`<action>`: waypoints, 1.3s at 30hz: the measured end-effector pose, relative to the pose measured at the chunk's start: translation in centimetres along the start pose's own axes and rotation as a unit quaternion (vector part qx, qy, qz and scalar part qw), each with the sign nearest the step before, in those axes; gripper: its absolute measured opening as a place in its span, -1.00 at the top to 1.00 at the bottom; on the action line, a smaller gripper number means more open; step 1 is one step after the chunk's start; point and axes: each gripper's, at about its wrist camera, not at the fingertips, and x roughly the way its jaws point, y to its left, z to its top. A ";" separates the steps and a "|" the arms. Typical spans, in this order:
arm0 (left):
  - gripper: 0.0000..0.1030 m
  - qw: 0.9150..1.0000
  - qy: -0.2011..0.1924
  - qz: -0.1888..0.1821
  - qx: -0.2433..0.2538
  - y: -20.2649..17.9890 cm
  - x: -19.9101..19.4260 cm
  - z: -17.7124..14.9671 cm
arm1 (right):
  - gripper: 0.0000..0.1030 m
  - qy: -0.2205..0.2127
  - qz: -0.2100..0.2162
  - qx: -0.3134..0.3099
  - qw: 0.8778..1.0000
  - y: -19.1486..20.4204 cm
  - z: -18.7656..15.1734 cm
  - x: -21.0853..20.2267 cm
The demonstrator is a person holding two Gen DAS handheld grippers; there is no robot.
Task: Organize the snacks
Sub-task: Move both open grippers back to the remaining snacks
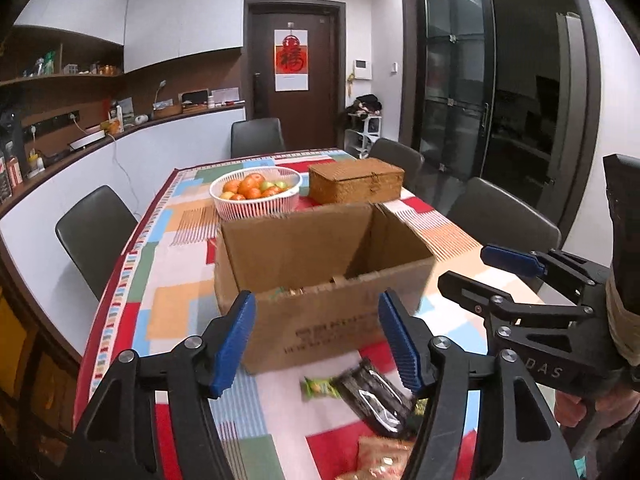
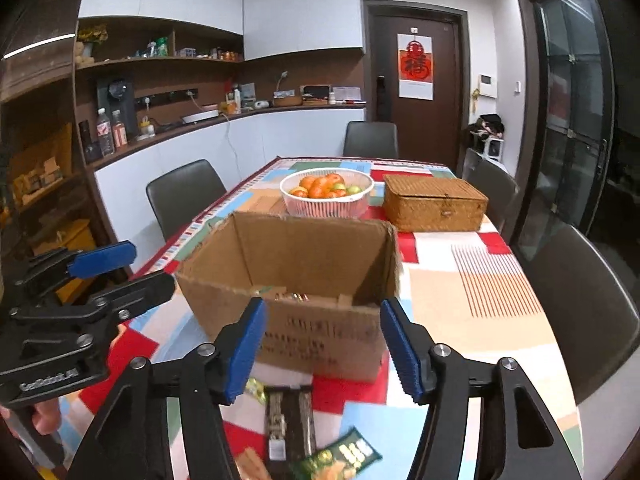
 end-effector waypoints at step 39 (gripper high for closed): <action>-0.23 0.972 0.213 -0.100 0.010 -4.0 6.3 -14.1 | -0.27 0.177 0.016 0.098 0.979 -1.9 -14.0 3.8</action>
